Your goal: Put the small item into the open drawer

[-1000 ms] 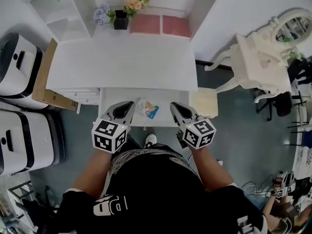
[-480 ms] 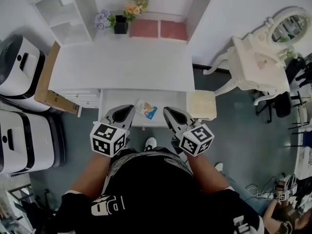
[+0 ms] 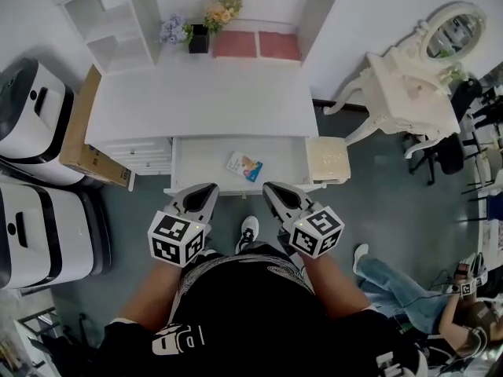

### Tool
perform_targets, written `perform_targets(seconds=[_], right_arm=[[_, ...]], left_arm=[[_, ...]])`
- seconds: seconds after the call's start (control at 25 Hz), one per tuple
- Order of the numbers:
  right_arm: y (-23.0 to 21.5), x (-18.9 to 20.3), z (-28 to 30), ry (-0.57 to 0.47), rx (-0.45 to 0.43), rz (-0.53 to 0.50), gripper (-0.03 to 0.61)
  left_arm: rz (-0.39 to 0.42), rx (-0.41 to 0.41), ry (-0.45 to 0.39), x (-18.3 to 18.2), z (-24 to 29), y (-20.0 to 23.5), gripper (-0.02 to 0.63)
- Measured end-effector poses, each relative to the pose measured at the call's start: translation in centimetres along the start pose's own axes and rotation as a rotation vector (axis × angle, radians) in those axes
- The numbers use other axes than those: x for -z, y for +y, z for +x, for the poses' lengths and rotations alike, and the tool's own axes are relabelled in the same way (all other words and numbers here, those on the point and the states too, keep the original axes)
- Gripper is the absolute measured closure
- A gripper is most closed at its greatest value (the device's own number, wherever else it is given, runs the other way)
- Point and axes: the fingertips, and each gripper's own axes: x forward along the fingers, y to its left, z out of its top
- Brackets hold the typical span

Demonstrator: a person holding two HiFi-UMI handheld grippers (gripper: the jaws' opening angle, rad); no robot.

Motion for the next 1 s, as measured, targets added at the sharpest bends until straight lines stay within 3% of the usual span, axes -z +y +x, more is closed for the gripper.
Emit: perform_targets(seconds=[0.48, 0.76, 1.0], right_arm=[[8.6, 5.3, -2.8, 0.011, 0.078, 0.007, 0.572], [10.4, 7.1, -4.6, 0.005, 0.117, 0.031, 0.572], [10.7, 6.0, -5.4, 0.013, 0.116, -0.025, 0.572]], left_arm=[[0.022, 0.095, -0.008, 4.1, -7.5, -2.1, 0.6], [0.044, 0.143, 0.015, 6.4, -9.2, -3.5, 0.6], [0.043, 0.128, -0.016, 5.3, -9.2, -3.7, 0.6]])
